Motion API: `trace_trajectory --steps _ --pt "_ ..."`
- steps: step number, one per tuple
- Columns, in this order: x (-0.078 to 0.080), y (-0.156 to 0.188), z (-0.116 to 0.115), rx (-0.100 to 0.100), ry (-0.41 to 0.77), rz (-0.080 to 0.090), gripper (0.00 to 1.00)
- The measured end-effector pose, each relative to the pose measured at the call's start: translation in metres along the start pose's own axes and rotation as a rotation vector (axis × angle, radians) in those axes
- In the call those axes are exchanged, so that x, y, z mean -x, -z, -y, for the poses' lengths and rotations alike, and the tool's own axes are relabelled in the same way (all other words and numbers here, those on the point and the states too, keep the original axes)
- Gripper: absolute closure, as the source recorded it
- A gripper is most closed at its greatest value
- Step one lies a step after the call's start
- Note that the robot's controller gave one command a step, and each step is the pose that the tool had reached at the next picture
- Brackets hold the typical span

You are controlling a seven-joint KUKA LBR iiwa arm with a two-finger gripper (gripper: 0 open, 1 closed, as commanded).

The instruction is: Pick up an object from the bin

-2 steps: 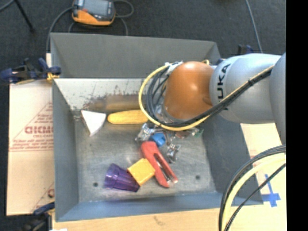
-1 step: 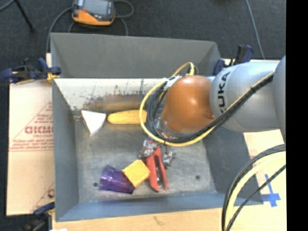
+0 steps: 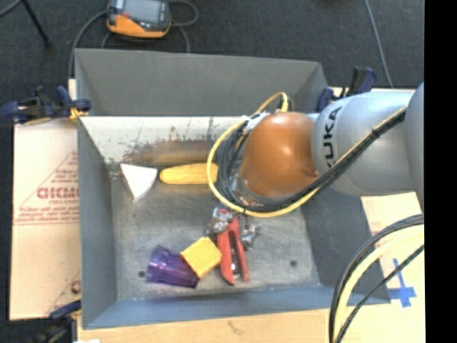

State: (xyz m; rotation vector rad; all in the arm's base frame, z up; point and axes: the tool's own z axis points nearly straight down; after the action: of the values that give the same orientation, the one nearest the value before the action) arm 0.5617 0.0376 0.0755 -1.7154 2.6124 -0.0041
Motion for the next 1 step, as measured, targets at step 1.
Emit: trace_trajectory --steps 1 --pt "-0.0037 0.0470 -0.0060 0.016 -0.012 -0.014 1.00"
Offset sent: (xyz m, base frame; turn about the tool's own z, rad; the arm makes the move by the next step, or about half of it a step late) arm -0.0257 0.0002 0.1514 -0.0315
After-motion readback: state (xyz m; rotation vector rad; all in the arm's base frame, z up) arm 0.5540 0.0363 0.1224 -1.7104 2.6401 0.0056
